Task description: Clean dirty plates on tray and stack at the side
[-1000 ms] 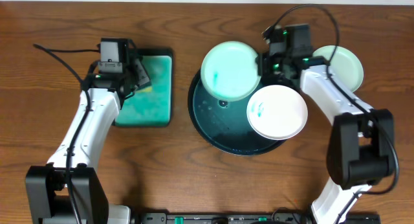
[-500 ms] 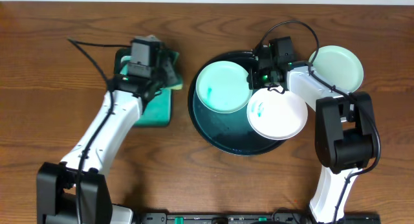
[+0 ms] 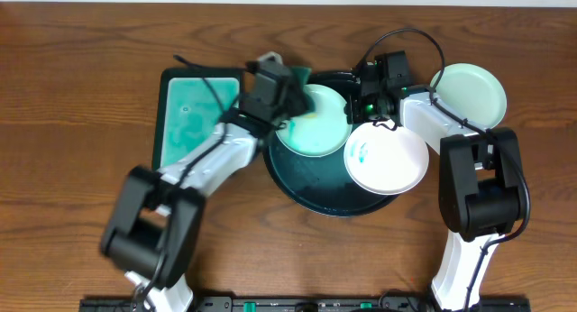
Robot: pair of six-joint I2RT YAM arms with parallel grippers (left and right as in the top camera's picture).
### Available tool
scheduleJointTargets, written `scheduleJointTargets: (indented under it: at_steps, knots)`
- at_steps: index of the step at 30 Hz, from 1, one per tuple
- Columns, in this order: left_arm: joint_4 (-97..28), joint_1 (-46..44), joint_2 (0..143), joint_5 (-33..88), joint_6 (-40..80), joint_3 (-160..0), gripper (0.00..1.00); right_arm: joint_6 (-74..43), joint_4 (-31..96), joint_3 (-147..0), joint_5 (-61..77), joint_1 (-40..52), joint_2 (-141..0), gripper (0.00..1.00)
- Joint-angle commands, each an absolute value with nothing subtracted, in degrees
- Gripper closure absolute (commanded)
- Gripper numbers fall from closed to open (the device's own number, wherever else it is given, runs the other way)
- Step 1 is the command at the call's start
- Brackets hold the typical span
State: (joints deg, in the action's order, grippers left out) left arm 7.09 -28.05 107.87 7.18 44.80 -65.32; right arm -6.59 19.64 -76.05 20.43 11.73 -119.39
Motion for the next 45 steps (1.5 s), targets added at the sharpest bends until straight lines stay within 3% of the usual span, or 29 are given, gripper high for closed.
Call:
scheduleJointTargets:
  at_steps: [1,8,16,25,29,36,45]
  knots:
    - [10.0,-30.8,112.4,7.0,51.4,-64.9,0.93,-7.3,19.8,-76.1,19.7,12.1,-120.5,0.99]
    - [7.5,-31.8,116.9,1.4,50.7,-64.9,0.93,-7.3,20.2,-76.1,19.7,12.1,-120.5,0.99]
    - [-2.3,-28.5,116.9,-16.8,36.6,-64.9,0.93,-7.2,21.0,-76.1,19.4,12.1,-120.5,0.99]
    - [-3.0,-24.0,112.9,-17.4,32.6,-65.0,0.94,-7.2,22.2,-76.1,18.0,12.1,-120.5,0.99]
    - [-2.5,-24.0,108.3,-11.6,32.6,-65.0,0.93,-7.2,22.6,-76.1,16.5,12.1,-120.5,0.99]
    - [0.8,-24.5,106.6,14.1,39.0,-65.0,0.93,-7.2,22.3,-76.1,16.5,12.1,-120.5,0.99]
    - [1.8,-29.7,111.7,14.0,39.6,-65.0,0.93,-7.2,22.1,-76.1,16.5,12.1,-120.5,0.99]
